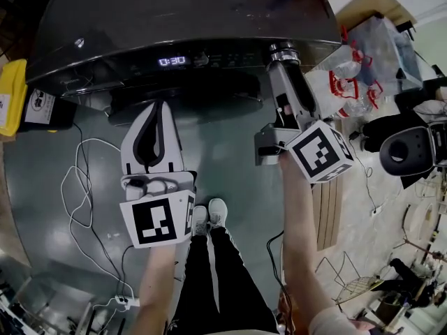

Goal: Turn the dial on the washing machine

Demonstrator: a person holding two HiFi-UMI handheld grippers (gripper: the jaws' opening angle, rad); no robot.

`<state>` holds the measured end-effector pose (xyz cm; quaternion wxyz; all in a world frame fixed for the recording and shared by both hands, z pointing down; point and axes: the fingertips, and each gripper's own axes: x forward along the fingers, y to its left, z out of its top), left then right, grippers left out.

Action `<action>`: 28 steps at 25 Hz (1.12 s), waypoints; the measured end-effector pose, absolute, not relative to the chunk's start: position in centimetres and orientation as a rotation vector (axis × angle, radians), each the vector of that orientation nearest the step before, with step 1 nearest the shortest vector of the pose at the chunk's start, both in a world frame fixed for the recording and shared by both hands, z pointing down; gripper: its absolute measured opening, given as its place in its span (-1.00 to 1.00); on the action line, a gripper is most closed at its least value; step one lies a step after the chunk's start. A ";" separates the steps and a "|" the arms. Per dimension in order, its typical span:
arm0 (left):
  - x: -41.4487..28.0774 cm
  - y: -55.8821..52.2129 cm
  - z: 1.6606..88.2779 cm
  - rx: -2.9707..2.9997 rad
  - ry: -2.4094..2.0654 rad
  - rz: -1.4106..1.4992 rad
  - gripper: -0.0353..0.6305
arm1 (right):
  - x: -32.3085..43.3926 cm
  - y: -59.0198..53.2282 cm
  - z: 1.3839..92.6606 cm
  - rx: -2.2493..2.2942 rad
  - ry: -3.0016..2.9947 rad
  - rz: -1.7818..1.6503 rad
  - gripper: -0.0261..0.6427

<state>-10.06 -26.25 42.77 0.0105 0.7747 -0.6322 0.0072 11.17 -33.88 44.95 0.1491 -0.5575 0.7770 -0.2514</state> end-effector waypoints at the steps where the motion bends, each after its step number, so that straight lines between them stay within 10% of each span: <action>1: -10.1 -26.3 42.8 2.417 -1.974 0.021 -0.89 | 11.0 -34.0 44.8 -1.553 2.219 -0.750 -0.14; 28: -10.1 -26.3 43.5 2.407 -1.969 0.040 -0.89 | 11.9 -34.2 46.6 -1.009 1.619 -1.279 -0.15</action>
